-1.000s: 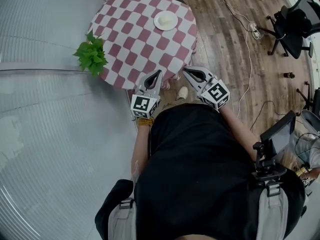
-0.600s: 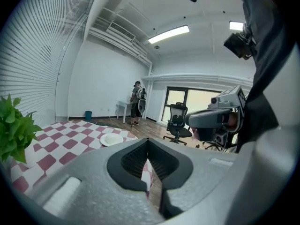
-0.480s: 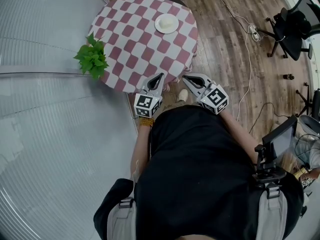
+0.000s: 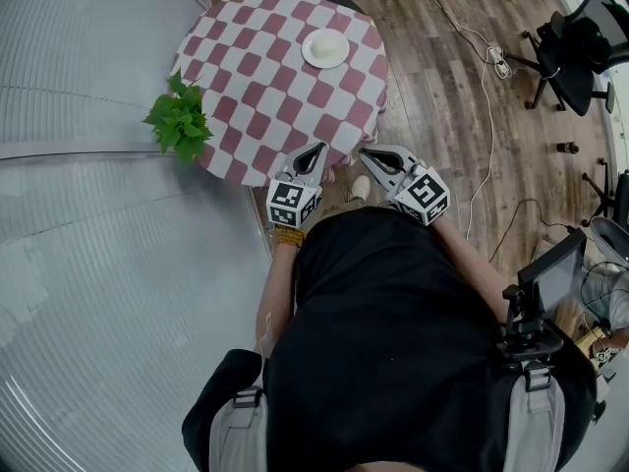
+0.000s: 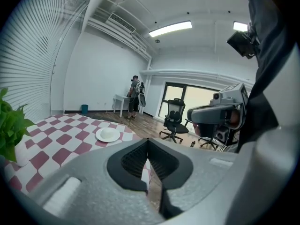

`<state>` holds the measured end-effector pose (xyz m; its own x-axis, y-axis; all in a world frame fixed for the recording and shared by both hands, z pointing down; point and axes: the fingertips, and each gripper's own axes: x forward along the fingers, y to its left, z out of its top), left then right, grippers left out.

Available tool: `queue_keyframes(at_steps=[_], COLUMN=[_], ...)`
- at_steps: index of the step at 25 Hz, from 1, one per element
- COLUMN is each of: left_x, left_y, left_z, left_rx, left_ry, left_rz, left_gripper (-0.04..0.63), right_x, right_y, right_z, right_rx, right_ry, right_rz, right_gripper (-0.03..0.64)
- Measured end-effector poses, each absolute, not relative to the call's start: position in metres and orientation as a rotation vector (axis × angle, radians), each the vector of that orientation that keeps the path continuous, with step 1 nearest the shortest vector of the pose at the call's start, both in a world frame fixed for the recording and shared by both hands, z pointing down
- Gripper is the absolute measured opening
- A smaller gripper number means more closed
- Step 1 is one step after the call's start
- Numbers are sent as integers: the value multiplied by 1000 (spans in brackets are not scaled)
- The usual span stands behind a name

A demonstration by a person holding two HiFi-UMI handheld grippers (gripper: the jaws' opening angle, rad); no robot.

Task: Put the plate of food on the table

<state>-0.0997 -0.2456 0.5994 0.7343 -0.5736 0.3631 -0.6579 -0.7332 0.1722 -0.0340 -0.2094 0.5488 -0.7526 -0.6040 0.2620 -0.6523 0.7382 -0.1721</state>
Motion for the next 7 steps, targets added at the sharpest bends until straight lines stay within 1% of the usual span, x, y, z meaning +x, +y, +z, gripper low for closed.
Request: queue_keyframes(at_steps=[7], left_x=[-91], left_y=[-252], left_z=[604], left_rx=[2639], left_ry=[-930], left_rz=[455], left_gripper=[6], right_x=[-28], right_y=[-218], right_z=[549], right_rx=[1022], right_ry=[-2741], right_rz=[388], right_gripper=[9])
